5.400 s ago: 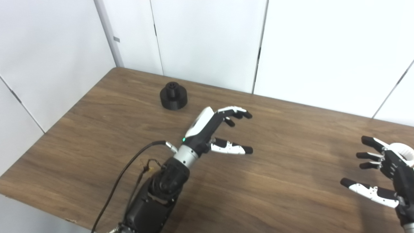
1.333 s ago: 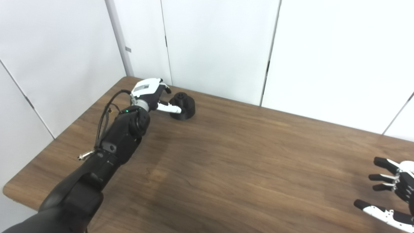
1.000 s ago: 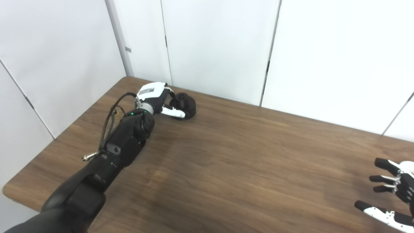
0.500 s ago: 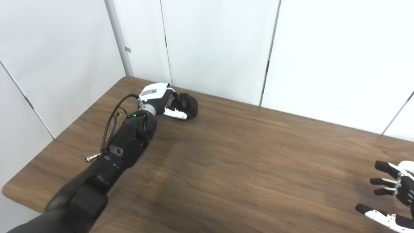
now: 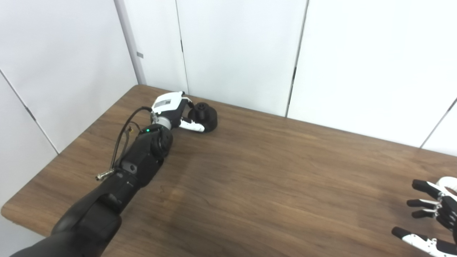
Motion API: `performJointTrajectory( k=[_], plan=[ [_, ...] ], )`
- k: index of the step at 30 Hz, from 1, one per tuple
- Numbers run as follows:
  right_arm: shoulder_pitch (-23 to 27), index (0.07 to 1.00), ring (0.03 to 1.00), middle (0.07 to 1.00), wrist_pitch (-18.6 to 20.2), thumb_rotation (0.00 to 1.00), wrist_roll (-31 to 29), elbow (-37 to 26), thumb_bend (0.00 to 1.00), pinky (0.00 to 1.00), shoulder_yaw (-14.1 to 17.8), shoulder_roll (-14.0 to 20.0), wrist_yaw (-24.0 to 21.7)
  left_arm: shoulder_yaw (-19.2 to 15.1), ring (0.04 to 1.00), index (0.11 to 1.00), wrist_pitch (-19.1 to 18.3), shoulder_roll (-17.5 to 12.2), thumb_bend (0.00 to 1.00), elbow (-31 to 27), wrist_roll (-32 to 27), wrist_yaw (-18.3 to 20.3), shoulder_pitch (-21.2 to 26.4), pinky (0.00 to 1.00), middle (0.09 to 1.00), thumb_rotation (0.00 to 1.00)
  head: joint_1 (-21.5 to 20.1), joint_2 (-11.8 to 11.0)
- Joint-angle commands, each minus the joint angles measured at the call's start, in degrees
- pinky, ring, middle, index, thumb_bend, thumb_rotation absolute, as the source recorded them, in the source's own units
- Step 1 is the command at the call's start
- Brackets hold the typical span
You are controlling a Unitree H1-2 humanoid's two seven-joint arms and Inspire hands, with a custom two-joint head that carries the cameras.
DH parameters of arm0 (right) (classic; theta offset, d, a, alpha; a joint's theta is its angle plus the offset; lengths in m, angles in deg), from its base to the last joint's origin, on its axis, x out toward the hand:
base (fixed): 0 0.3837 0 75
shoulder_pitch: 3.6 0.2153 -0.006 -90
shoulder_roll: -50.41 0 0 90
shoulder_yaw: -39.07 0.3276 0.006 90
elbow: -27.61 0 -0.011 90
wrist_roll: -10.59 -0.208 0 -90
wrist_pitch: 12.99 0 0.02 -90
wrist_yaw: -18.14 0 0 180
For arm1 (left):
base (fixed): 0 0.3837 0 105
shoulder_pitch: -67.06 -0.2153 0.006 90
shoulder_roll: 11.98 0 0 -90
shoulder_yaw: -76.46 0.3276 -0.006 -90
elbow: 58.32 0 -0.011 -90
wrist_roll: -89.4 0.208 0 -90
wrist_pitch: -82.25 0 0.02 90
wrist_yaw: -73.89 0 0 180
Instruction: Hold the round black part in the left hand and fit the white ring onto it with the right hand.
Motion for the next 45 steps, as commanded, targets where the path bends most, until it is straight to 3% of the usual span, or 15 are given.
performJointTrajectory(
  k=[1, 21, 32, 45],
  plan=[
    [1.21, 0.773, 0.655, 0.807, -0.55, 0.00, -0.54, -2.44, 0.69, 0.55, 0.60, 1.27, -0.28, -0.67, 1.000, 0.748, 0.14, -0.86, 1.00, -0.83, 0.35, -2.33, 3.20, 1.00, 1.000, 0.49, 0.07, 0.08],
    [2.26, 0.775, 0.655, 0.800, -0.39, 0.00, -0.14, -0.84, 0.70, 0.54, 0.29, 1.20, -0.69, -1.04, 1.000, 0.749, 0.47, -1.04, 1.00, -0.94, -0.11, -2.88, 4.32, 1.00, 1.000, 0.48, 0.37, -0.19],
    [1.66, 0.777, 0.668, 0.822, 0.39, 0.01, 0.66, -2.02, 0.69, 0.56, 0.16, 1.43, -1.06, -0.65, 1.000, 0.767, 0.46, 0.38, 1.00, -0.59, -0.89, -1.88, 4.51, 1.00, 1.000, 0.47, -0.15, 0.51],
    [1.54, 0.777, 0.658, 0.822, -0.08, 0.02, 0.96, -2.06, 0.69, 0.54, 0.32, 1.39, -0.89, -0.38, 1.000, 0.765, 3.16, 2.62, 1.00, 3.70, -2.78, -3.76, 4.65, 1.00, 1.000, 0.47, -0.67, 0.87]
  ],
)
